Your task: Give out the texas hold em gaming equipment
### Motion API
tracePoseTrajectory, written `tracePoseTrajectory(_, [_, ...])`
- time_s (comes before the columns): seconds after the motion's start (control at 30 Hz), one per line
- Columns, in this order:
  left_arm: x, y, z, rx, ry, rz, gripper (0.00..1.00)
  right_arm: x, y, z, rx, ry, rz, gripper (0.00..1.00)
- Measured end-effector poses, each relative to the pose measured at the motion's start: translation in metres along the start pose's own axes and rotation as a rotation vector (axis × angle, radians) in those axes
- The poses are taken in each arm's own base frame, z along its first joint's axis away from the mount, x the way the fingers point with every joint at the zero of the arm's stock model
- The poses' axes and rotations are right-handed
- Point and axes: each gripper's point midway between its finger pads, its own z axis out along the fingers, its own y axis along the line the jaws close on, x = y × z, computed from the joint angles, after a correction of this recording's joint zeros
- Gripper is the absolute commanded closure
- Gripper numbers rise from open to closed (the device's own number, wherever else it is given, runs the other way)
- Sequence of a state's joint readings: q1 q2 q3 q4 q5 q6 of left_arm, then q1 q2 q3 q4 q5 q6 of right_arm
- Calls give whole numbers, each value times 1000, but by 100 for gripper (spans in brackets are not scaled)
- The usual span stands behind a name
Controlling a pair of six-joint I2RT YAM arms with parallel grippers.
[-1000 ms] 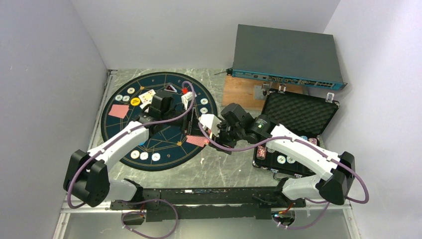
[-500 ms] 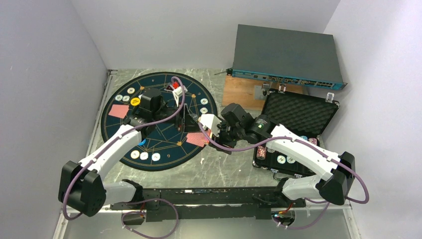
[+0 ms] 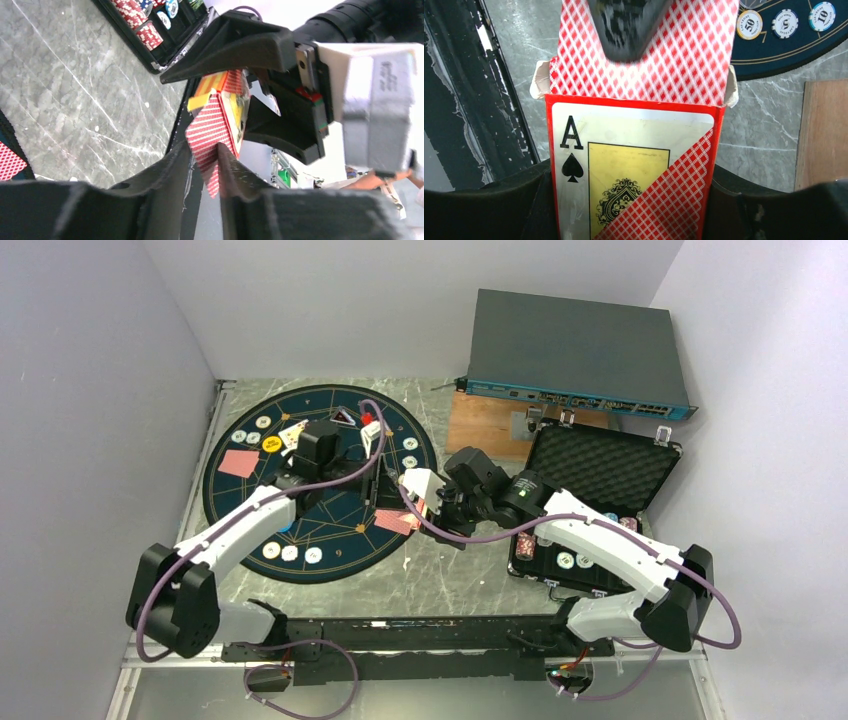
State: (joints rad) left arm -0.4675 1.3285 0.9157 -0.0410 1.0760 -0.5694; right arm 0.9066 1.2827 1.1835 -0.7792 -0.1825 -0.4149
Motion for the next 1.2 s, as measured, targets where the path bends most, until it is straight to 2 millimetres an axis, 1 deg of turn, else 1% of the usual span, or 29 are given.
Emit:
tracePoseTrajectory(0.07, [0, -3, -7, 15, -18, 5, 81, 0, 0, 0, 1, 0, 1, 100])
tracePoseTrajectory(0.23, [3, -5, -18, 23, -44, 27, 88, 1, 1, 0, -4, 4, 1, 100])
tracePoseTrajectory(0.33, [-1, -2, -31, 5, -69, 42, 97, 1, 1, -1, -2, 1, 1, 100])
tracePoseTrajectory(0.37, [-2, 3, -37, -13, -80, 43, 100, 0, 1, -2, -1, 0, 0, 100])
tracePoseTrajectory(0.5, [-19, 31, -75, -135, -131, 75, 100, -2, 1, -7, 5, -18, -3, 100])
tracePoseTrajectory(0.57, [-31, 41, -93, -190, -140, 133, 100, -4, 1, -10, 8, -28, -5, 100])
tracePoseTrajectory(0.67, [-53, 56, -120, -276, -126, 291, 100, -4, 2, -12, 8, -34, -6, 100])
tracePoseTrajectory(0.77, [-78, 78, -150, -378, -92, 517, 100, -2, 3, -10, 6, -28, -5, 100])
tracePoseTrajectory(0.8, [-87, 90, -162, -428, -65, 635, 100, 0, 3, -10, 4, -25, -4, 100])
tracePoseTrajectory(0.9, [-97, 125, -183, -531, 46, 931, 100, 1, 4, -9, 3, -21, -2, 100])
tracePoseTrajectory(1.03, [-109, 175, -198, -590, 251, 1318, 100, 1, 4, -9, 3, -21, 2, 100])
tracePoseTrajectory(1.13, [-113, 215, -204, -571, 399, 1504, 100, 1, 4, -9, 3, -21, 1, 100])
tracePoseTrajectory(1.2, [-111, 242, -205, -547, 476, 1586, 100, 1, 4, -9, 3, -21, 1, 100])
